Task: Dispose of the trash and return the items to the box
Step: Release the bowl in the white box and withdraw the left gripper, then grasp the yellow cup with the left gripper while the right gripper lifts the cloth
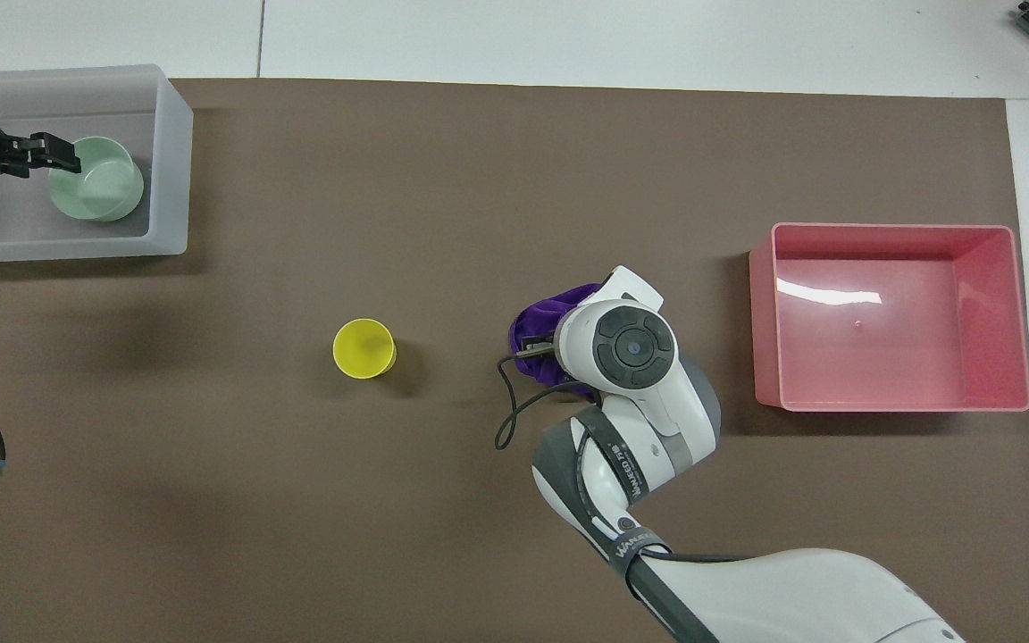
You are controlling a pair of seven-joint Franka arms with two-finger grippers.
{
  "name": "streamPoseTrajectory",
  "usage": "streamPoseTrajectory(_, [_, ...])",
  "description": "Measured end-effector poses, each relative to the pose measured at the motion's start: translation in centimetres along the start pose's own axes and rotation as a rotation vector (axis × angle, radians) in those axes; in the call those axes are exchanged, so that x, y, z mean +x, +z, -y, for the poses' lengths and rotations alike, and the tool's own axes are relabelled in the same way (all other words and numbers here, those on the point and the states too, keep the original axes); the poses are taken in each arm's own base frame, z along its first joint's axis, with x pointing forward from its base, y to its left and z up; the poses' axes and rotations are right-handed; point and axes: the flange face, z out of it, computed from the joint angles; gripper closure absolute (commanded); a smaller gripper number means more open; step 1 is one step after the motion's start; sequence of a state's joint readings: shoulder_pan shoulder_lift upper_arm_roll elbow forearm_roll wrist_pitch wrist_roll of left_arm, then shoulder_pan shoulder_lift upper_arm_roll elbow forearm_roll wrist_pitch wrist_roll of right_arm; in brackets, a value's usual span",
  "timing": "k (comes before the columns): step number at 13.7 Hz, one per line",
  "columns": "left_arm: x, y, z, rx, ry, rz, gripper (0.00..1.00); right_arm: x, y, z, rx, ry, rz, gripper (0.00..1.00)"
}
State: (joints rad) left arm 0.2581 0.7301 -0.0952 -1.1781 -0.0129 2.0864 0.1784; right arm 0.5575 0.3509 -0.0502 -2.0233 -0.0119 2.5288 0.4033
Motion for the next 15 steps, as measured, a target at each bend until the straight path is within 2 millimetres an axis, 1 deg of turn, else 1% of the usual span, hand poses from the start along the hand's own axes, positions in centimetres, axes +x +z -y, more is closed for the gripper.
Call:
streamPoseTrajectory(1, [0.2, -1.7, -1.0, 0.0, 0.014, -0.01, 0.0, 0.0, 0.0, 0.0, 0.0, 0.0, 0.001, 1.0])
streamPoseTrajectory(3, [-0.3, -5.1, -4.0, 0.0, 0.051, -0.022, 0.0, 0.0, -0.1, 0.0, 0.001, 0.0, -0.002, 1.0])
streamPoseTrajectory(4, [-1.0, -6.8, -5.9, -0.001, 0.076, -0.022, 0.0, 0.0, -0.2, 0.0, 0.001, 0.0, -0.003, 1.0])
streamPoseTrajectory(6, [-3.3, -9.4, -10.0, -0.003, 0.126, -0.002, 0.0, 0.0, -0.2, 0.0, 0.002, 0.0, -0.004, 1.0])
streamPoseTrajectory(8, [-6.4, -11.2, -13.2, -0.002, 0.148, 0.023, 0.0, 0.0, -0.3, 0.0, 0.002, 0.0, -0.005, 1.0])
streamPoseTrajectory(10, [-9.1, -12.2, -15.8, -0.001, 0.156, 0.043, 0.0, 0.1, -0.4, 0.0, 0.003, 0.001, -0.006, 1.0])
streamPoseTrajectory(12, [-11.9, -12.5, -18.9, -0.001, 0.168, 0.068, 0.0, 0.4, -1.0, -0.1, 0.001, 0.004, -0.005, 1.0])
streamPoseTrajectory(13, [-13.2, -12.2, -20.6, -0.001, 0.173, 0.077, 0.0, 0.7, -1.7, -0.2, -0.002, 0.009, -0.002, 1.0])
streamPoseTrajectory(15, [-15.8, -10.5, -24.3, -0.006, 0.169, 0.06, 0.0, 1.4, -3.8, -0.4, -0.005, 0.023, 0.001, 1.0])
